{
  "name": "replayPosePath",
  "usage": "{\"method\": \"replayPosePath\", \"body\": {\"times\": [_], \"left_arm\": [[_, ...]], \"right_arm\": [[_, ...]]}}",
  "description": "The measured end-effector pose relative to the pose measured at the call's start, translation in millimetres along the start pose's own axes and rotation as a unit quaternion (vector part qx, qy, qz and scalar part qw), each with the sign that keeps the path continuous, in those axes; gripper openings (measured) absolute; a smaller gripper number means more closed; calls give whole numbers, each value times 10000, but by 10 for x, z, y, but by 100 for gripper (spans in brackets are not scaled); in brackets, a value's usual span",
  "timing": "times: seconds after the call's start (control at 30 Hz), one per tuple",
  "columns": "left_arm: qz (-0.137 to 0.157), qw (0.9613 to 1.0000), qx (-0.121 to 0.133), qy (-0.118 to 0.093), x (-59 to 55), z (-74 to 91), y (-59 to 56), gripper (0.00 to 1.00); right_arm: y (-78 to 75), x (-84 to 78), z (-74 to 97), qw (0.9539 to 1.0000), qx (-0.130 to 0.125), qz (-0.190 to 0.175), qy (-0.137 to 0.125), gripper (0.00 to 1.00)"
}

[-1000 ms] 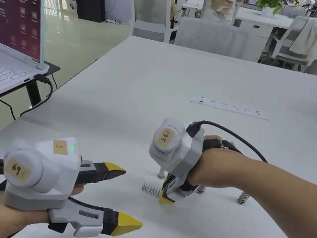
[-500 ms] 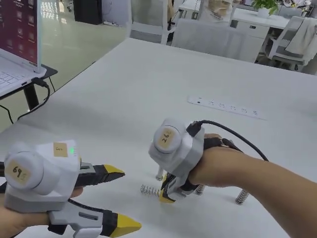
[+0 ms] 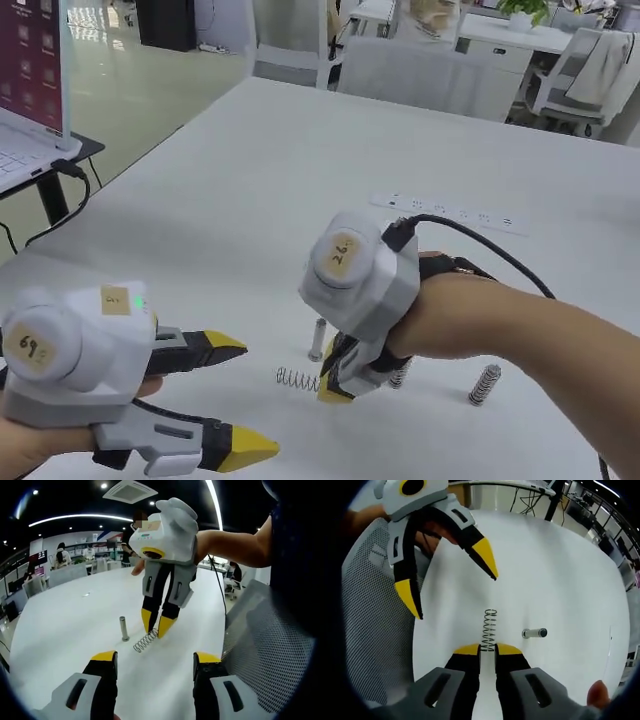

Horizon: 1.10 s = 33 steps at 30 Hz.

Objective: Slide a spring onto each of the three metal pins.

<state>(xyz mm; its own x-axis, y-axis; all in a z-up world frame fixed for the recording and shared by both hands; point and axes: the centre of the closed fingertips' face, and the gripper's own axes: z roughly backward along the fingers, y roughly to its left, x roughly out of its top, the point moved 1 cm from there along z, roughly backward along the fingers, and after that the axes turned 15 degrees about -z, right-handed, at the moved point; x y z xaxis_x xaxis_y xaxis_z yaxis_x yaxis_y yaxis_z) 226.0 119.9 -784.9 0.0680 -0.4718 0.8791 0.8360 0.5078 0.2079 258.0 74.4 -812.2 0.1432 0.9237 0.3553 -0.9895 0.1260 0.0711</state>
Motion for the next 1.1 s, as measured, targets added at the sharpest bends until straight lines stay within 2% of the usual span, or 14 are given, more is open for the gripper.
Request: {"method": "replayPosePath", "body": {"times": [0.3, 0.5, 0.73, 1.1], "left_arm": [[-128, 9999, -20, -52, 86, 10, -16, 50], [-216, 9997, -78, -96, 146, 4, -47, 42], [-342, 9991, -158, -176, 239, -7, -82, 33], [-500, 9980, -275, -279, 325, -15, -138, 20]], "right_arm": [[146, -27, 191, 9996, 116, 264, 41, 8], [226, -9, 288, 9990, 160, 407, -28, 8], [307, -14, 346, 9975, 254, 654, -65, 8], [388, 3, 410, 9940, 371, 1013, -187, 8]]}}
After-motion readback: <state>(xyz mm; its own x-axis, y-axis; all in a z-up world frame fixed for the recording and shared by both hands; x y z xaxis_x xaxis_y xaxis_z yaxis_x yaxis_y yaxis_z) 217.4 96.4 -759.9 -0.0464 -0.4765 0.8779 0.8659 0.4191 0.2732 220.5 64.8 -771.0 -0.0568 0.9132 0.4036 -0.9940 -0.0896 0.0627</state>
